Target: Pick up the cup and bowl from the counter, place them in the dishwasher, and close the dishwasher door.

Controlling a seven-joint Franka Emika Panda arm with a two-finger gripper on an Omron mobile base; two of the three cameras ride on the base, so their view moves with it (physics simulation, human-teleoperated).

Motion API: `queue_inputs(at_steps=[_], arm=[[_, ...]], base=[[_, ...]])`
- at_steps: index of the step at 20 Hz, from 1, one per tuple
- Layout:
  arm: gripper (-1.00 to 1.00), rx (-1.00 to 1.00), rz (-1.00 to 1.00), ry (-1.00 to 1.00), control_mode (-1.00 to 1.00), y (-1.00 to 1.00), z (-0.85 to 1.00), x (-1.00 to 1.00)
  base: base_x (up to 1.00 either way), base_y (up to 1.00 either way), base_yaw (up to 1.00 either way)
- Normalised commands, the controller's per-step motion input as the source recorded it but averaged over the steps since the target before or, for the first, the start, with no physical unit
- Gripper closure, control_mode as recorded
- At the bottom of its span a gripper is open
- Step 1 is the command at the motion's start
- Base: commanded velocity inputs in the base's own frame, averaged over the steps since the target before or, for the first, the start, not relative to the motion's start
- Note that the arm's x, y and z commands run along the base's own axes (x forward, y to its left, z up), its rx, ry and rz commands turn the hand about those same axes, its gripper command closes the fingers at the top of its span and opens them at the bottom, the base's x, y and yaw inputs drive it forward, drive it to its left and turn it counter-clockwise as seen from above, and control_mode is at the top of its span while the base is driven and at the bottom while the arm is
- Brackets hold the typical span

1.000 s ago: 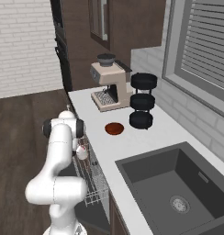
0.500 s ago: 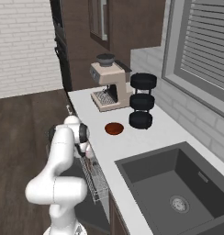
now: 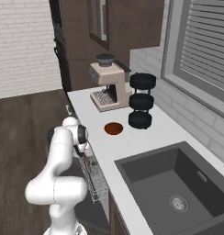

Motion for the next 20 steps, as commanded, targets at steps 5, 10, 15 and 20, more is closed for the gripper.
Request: queue_inputs(at_steps=[5,10,15,20], arm=[[1.0,-0.05,0.0,0.2,-1.0,1.0,-0.62,-0.54],[-1.0,-0.04,0.0,0.17,-1.0,1.0,-0.42,-0.41],[-1.0,-0.07,-0.01,0.0,-1.0,0.52,0.08,-0.28],[-1.0,-0.05,-0.03,-0.06,-1.0,0.24,0.66,-0.36]], base=[[0.0,0.0,0.0],[0.0,0.0,0.0],[0.0,0.0,0.0],[0.0,0.0,0.0]])
